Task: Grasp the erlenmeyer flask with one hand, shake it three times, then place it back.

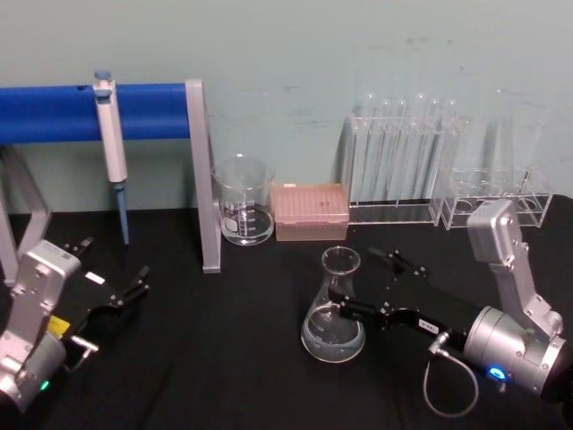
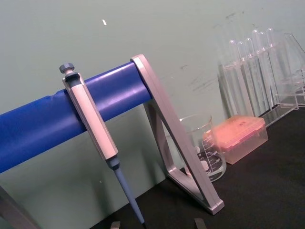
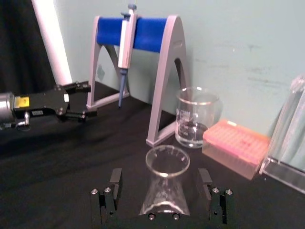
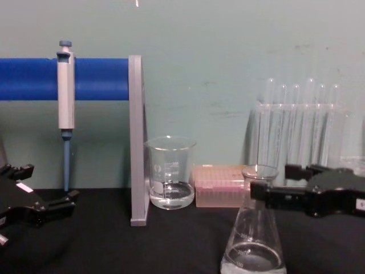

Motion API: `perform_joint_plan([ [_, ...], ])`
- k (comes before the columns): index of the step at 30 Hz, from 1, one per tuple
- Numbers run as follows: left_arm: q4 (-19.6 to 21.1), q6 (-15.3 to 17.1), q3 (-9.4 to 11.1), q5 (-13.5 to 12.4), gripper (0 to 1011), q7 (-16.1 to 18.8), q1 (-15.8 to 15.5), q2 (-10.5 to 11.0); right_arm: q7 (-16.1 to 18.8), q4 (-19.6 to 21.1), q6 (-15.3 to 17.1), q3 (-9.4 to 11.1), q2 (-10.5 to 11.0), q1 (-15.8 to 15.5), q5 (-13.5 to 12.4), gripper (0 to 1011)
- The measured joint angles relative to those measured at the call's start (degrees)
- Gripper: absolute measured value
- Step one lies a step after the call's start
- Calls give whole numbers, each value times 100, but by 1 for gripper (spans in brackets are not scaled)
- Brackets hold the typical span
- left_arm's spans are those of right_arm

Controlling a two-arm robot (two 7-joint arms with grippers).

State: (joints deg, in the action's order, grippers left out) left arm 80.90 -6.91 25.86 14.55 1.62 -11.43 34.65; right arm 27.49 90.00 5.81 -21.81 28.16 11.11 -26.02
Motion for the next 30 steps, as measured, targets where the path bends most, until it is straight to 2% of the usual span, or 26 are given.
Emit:
perform_joint_plan([
  [4,0,0,0,0,1001,0,0,0,-29,22,-174,34,-23,31,-19,1000],
  [8,0,0,0,0,1001,0,0,0,-228,27,-399,122,-115,35,11,1000],
  [16,0,0,0,0,1001,0,0,0,-1077,53,-628,486,-482,-93,305,1000],
  [21,0,0,0,0,1001,0,0,0,-1345,36,-568,624,-612,-139,453,1000],
  [30,0,0,0,0,1001,0,0,0,-1462,-50,-235,713,-740,-183,608,1000],
])
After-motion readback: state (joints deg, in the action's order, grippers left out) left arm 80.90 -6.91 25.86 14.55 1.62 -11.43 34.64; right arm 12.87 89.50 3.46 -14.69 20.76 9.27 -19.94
